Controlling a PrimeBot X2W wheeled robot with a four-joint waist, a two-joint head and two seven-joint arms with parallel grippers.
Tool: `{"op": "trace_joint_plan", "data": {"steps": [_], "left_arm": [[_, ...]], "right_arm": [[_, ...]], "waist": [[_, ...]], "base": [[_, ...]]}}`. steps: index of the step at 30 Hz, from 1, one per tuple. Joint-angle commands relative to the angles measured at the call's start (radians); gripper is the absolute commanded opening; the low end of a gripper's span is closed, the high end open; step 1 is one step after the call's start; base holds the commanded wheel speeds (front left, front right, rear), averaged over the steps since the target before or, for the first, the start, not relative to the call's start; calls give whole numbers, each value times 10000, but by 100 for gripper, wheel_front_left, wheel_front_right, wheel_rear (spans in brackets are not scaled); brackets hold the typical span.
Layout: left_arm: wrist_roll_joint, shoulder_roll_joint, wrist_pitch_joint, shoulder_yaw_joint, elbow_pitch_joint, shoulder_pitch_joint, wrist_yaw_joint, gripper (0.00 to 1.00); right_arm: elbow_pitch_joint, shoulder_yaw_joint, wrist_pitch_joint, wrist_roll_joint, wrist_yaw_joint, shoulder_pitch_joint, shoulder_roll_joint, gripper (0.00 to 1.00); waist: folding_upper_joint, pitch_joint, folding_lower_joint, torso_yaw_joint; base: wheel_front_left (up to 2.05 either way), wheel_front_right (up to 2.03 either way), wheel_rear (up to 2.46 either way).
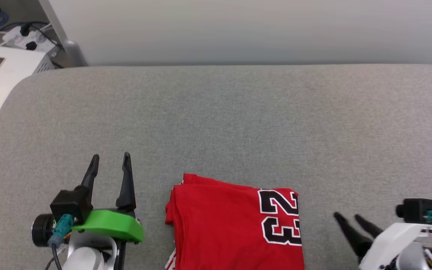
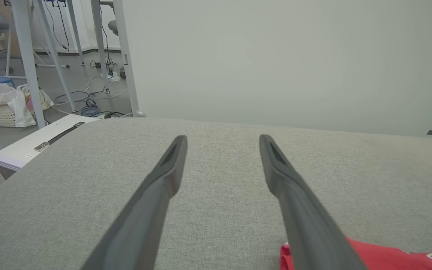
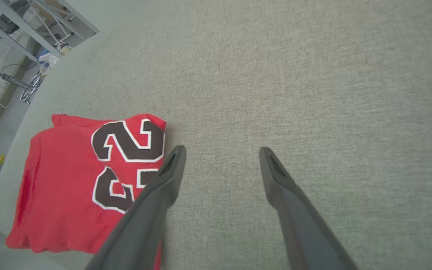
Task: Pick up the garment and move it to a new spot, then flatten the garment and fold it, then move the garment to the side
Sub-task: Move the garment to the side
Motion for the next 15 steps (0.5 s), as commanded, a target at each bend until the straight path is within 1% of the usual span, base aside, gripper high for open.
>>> {"op": "trace_joint_plan", "data": {"steps": [1,6,10,15], "left_arm": [[-25,-175,-59,78,-58,-241,-139,100],[186,-336,-59,200,27,-598,-419,100],[346,-455,-60,387,43,-698,-539,100],[609,-657,-60,544,40,-878,-726,100]], "right_arm": [[3,308,266,354,2,-221,-96,100],[27,1497,1129,1430,2,-546,-359,100],[332,2027,1401,1925,2,-901,-429,100],[1072,2595,1901,2358,2,-1374,-454,100]], "waist": [[0,408,0,319],[0,793,0,614],[0,1005,0,733],[0,1354,0,915]], "base": [[0,0,0],[0,0,0],[0,0,0],[0,0,0]]}}
